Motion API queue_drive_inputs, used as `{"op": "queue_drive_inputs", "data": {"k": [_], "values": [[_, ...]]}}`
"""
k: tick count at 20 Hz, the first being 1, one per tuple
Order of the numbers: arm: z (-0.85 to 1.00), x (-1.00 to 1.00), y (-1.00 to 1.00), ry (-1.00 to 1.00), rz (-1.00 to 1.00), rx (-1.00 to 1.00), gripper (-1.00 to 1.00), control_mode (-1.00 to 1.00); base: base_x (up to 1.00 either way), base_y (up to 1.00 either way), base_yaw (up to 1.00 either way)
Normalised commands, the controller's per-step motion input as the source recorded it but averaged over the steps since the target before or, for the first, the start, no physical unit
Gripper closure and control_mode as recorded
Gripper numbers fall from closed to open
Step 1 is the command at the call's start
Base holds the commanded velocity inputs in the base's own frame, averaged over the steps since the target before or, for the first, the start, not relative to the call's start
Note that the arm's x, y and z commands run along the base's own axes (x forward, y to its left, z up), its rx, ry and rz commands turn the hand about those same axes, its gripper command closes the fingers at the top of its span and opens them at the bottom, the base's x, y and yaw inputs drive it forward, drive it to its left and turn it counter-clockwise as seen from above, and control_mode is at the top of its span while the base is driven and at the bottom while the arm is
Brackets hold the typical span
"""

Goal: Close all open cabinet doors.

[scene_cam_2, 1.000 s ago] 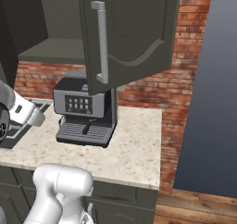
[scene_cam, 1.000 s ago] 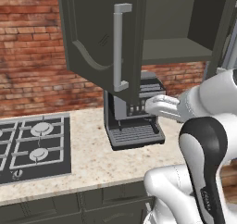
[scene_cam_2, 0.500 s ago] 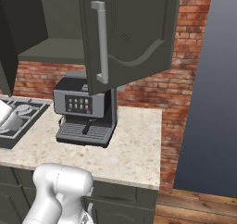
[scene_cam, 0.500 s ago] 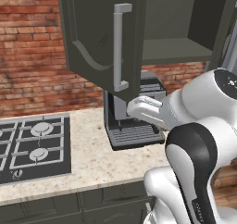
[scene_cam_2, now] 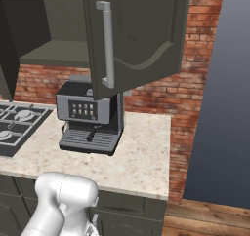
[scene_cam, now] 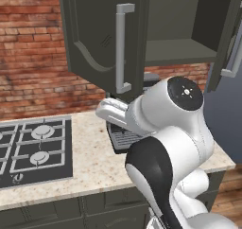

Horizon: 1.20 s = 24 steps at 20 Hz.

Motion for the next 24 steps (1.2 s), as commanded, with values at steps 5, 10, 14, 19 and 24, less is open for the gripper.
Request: {"op": "queue_drive_inputs", "data": {"k": [5, 10, 14, 19, 24], "values": [[0.07, 0.32, 0.49, -0.13, -0.24, 0.15, -1.0, -1.0, 0.0, 0.0, 0.0], [0.11, 0.29, 0.33, -0.09, -0.24, 0.25, -1.0, -1.0, 0.0, 0.0, 0.0], [0.1, 0.27, 0.3, -0.1, -0.19, 0.27, -1.0, -1.0, 0.0, 0.0, 0.0], [0.13, 0.31, 0.26, -0.18, -0.22, 0.22, -1.0, -1.0, 0.0, 0.0, 0.0], [0.14, 0.32, 0.22, -0.17, -0.24, 0.21, -1.0, -1.0, 0.0, 0.0, 0.0]]}}
